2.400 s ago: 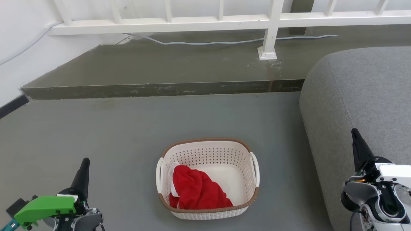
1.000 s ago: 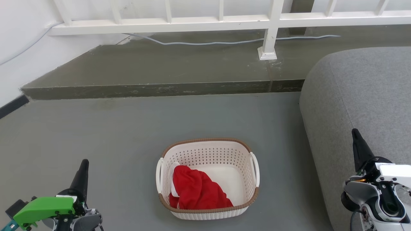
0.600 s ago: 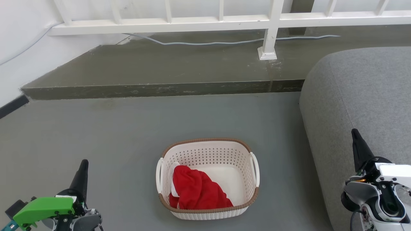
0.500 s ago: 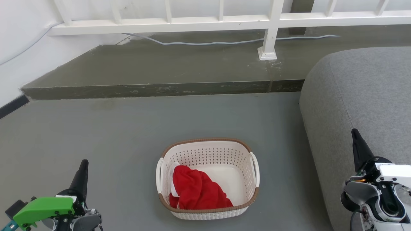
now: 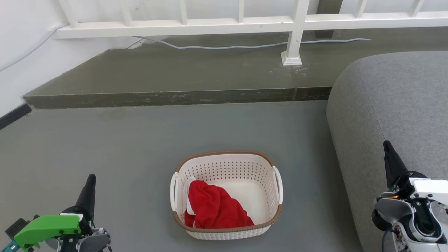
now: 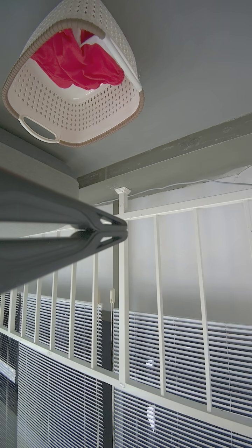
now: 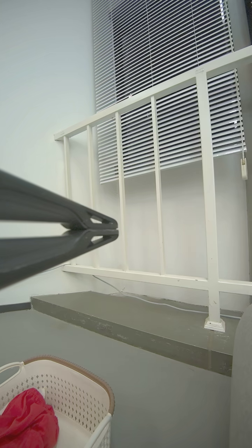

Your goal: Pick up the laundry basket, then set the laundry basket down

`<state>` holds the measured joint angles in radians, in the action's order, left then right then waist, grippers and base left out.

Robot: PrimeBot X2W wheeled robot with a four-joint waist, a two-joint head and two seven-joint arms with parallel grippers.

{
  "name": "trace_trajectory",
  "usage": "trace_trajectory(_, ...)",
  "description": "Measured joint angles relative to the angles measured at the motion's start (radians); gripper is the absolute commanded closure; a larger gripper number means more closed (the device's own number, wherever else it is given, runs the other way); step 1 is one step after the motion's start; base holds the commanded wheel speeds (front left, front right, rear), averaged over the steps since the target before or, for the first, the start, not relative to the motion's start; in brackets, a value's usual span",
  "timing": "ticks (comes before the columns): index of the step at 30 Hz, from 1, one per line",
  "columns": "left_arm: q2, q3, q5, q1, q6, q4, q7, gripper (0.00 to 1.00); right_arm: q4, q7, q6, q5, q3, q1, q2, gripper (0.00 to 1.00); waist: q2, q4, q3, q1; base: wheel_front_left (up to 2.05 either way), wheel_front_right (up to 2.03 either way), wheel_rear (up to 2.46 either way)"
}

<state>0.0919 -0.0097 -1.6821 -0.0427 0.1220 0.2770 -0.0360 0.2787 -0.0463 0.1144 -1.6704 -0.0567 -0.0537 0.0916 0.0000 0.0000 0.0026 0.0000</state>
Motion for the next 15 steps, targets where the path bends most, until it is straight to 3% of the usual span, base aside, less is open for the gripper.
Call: trace_trajectory(15, 0.0, 0.002, 0.0, 0.0, 0.001, 0.001, 0.0, 1.0, 0.002, 0.0, 0.0, 0.0, -0.001, 0.0, 0.0, 1.0, 0.0, 0.0, 0.0, 0.0001, 0.0, 0.0, 0.0)
